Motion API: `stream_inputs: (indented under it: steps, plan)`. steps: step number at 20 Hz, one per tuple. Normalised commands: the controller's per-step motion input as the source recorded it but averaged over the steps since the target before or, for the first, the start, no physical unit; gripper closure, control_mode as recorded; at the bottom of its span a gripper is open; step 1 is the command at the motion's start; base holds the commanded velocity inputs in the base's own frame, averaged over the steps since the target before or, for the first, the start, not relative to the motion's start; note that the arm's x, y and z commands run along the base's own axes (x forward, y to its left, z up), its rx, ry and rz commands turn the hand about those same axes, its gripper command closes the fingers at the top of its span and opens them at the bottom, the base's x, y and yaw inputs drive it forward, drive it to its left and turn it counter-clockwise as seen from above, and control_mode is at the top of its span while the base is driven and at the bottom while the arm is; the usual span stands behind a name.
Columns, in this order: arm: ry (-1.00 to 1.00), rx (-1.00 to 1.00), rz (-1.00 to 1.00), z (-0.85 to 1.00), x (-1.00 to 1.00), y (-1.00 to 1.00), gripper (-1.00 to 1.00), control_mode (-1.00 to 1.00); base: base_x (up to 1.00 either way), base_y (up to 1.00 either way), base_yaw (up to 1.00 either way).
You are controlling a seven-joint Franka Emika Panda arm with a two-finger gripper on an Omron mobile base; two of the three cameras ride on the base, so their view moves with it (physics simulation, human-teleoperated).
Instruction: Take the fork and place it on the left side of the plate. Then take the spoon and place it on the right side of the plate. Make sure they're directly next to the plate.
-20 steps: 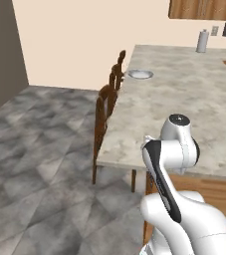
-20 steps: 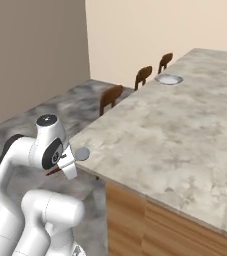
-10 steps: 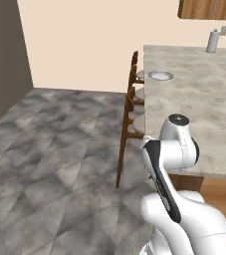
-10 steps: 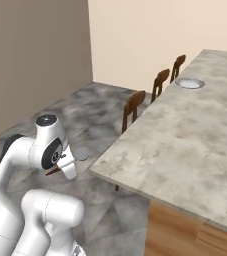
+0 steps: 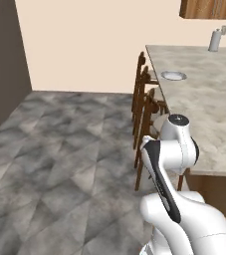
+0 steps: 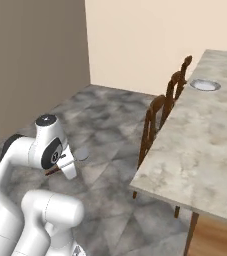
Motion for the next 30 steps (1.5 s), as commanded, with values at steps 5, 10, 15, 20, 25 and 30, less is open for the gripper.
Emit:
stream_inputs:
  steps: [5,10,15,20,25,30]
  plan:
    - [0.0,0.0,0.0,0.0,0.0,0.0,1.0,1.0,0.35,0.71,-0.24]
    - [0.0,0.0,0.0,0.0,0.0,0.0,1.0,1.0,0.47,0.64,-0.27]
    - [0.0,0.0,0.0,0.0,0.0,0.0,1.0,1.0,0.62,0.52,-0.33]
    - [0.0,0.0,0.0,0.0,0.0,0.0,1.0,1.0,0.69,0.45,-0.38]
    - [0.0,0.0,0.0,0.0,0.0,0.0,1.0,1.0,0.69,0.45,-0.38]
    - [0.0,0.0,0.0,0.0,0.0,0.0,1.0,1.0,0.68,0.48,-0.35]
